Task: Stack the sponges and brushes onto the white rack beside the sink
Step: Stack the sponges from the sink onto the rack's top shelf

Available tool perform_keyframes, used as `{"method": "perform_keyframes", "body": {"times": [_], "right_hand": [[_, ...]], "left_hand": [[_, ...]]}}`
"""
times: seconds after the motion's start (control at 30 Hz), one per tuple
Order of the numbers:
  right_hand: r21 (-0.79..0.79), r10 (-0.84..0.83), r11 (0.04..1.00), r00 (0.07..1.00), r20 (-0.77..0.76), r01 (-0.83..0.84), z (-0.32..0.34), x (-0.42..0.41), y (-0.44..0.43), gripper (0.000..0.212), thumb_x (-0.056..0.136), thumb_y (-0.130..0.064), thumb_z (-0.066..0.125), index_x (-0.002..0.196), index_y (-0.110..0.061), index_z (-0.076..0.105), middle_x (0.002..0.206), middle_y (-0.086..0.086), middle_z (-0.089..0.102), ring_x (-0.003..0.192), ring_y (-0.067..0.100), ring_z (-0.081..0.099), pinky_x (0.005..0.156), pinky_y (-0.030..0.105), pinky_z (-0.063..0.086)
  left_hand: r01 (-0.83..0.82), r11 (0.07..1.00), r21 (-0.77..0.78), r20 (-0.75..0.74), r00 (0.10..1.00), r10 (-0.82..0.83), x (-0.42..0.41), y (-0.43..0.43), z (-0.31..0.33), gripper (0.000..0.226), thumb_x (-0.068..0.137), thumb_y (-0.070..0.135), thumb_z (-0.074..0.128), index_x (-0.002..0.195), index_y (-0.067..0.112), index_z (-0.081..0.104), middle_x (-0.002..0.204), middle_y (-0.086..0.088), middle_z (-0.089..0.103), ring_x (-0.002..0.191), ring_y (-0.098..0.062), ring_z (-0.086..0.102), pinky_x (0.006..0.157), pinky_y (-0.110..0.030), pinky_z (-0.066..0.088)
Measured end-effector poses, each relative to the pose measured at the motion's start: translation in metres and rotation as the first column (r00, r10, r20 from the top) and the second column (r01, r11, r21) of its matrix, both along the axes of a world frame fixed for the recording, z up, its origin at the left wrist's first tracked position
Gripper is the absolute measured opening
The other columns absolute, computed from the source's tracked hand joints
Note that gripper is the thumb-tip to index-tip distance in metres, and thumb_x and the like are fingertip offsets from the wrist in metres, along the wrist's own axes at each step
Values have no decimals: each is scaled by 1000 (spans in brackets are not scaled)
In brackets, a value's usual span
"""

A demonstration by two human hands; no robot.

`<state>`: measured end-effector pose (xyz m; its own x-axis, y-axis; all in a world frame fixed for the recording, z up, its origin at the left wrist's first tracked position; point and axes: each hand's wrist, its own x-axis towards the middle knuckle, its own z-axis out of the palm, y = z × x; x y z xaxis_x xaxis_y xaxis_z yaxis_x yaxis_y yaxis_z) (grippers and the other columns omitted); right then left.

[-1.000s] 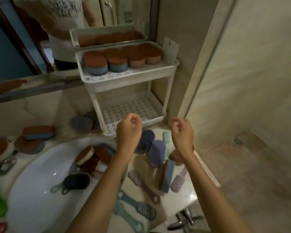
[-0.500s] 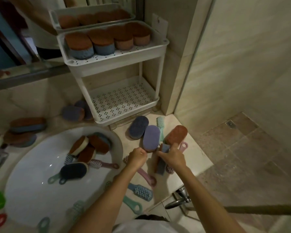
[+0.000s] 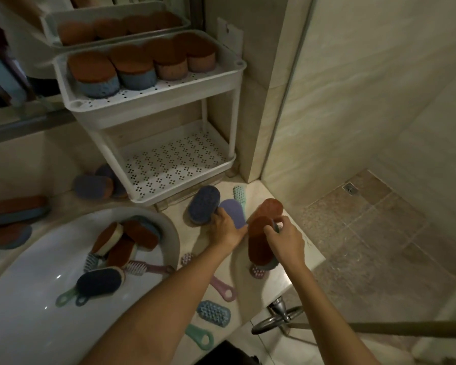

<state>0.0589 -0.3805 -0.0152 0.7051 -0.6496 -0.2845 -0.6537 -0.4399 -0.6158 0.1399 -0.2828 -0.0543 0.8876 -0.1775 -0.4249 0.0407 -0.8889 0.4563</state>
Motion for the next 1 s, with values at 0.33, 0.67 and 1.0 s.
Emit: {"method": "perform_keyframes", "body": {"times": [0.33,0.67,1.0], "right_hand": [[5,-114,993,980,161,114,16,2,-14,40,84,-26,53,122,-16,57,117,14,62,106,30,57,89,38,46],[11,108,991,845,524,-134,106,63,39,43,83,-25,45,125,-22,55,122,8,59,110,26,55,95,39,45],[276,446,770,795,411,-575,184,120,55,83,76,-28,75,141,-14,26,131,3,47,114,18,50,99,34,44]], "left_hand": [[-225,941,-253,-140,971,195,-4,7,20,83,82,34,61,144,7,12,139,-18,38,120,-35,48,93,-39,44],[-488,188,-852,-492,870,31,7,74,133,30,91,13,49,121,14,51,106,-11,63,99,-24,58,92,-45,46],[-410,15,-912,-387,872,300,43,114,214,37,87,18,57,124,10,57,115,-15,65,100,-26,62,93,-42,49]]}}
